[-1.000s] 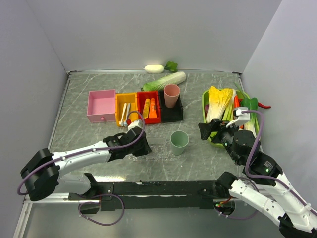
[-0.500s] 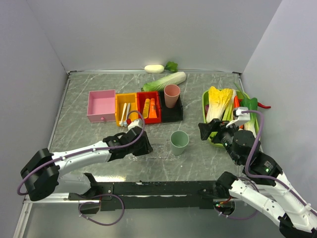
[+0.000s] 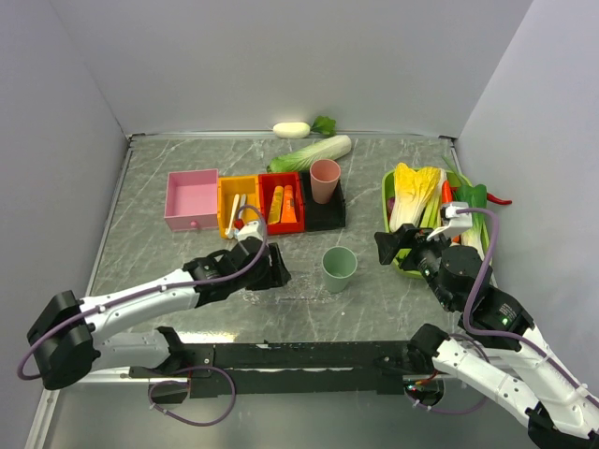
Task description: Prepare toiletry sets of a toothbrush and toothpaste on the tray
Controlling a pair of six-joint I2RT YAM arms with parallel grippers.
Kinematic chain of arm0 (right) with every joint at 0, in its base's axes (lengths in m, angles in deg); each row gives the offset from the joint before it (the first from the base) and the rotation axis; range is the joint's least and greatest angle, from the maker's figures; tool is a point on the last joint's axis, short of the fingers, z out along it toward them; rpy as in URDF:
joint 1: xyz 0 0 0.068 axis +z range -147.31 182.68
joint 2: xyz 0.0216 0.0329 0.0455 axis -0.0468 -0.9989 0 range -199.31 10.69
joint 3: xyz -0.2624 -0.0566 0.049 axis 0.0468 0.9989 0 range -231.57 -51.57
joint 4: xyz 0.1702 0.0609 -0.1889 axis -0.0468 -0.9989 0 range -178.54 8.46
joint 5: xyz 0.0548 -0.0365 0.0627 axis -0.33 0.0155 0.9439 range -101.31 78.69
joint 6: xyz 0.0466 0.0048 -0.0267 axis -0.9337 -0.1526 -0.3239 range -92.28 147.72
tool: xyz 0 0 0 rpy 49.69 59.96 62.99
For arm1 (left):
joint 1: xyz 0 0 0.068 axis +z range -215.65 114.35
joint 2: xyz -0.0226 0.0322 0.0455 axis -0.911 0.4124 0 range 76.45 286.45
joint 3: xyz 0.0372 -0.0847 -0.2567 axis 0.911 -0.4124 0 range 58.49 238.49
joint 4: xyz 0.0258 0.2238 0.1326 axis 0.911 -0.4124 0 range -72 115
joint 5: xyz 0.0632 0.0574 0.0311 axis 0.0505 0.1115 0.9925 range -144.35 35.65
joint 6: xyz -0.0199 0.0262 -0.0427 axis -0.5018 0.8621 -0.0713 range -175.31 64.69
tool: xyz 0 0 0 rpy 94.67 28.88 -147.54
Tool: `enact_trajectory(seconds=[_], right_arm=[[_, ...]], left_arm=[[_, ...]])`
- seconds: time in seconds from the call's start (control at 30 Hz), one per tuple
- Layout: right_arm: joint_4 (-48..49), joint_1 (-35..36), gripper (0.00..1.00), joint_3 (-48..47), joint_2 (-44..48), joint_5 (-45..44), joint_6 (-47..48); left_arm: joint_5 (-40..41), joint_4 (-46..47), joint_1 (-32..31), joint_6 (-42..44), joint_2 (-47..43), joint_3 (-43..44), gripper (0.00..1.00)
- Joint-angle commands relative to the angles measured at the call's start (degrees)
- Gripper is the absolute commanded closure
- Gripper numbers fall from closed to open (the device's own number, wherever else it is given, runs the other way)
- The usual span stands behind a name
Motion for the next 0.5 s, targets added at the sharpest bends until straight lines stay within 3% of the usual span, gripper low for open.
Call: enact_trajectory(seconds=[0.0,0.33,0.47], right_arm=[[0.4,0.0,0.07,0.2,-0.2,-0.1,-0.4],[-0.5,0.0,0.04,-1.8,-4.3,3.2,0.5],[-0.4,0.0,0.02,-3.2,-7.8,5.0,1.9]], left_arm=[[4.1,-3.0,0.0,2.9,-2.7,3.1,0.26],[1.5,-3.0,9.6,12.7,-11.0,3.7,0.01],[-3.8,-0.7,17.1,20.4,-10.3,7.0,0.03]])
